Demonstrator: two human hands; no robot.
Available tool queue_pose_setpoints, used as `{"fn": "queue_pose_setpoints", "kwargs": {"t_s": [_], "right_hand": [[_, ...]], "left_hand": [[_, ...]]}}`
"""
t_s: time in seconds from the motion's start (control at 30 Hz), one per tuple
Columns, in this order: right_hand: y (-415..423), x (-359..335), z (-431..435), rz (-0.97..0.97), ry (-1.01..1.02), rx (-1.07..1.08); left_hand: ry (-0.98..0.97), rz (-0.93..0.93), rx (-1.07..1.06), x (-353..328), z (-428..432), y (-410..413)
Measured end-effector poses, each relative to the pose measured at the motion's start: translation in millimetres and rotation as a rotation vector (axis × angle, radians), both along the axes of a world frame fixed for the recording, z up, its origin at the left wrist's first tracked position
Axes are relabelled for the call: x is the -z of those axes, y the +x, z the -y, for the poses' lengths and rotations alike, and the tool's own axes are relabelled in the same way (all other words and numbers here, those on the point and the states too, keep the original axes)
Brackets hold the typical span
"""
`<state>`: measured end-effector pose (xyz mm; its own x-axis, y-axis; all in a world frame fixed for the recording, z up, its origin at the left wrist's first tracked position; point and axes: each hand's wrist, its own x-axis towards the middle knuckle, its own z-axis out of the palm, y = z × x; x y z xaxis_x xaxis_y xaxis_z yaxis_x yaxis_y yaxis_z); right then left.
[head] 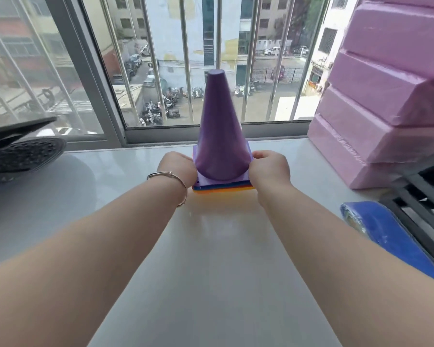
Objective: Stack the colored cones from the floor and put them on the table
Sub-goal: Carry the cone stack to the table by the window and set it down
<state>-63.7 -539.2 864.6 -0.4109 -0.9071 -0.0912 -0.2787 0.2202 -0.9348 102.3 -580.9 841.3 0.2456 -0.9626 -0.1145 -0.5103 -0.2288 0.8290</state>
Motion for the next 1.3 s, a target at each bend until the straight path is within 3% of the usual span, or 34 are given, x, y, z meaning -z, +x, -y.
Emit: {"fn": "queue_pose_setpoints", "kwargs": {"t_s": [0.47, 0.83, 1.3], "right_hand": [[6.7, 21.5, 50.0, -0.104, 0.081, -0.131], [5.4, 27.7, 71.2, -0.107, 0.076, -0.173], [1.1, 25.6, 71.9, -0.162, 0.073, -0.213]], "left_hand": [[0.022, 0.240, -0.086, 4.8, 24.6, -3.3], [-0.072, 0.211, -0.112, 13.8, 35.4, -5.8], [-0.026, 0.069, -0.219, 12.5, 39.8, -11.8]]}}
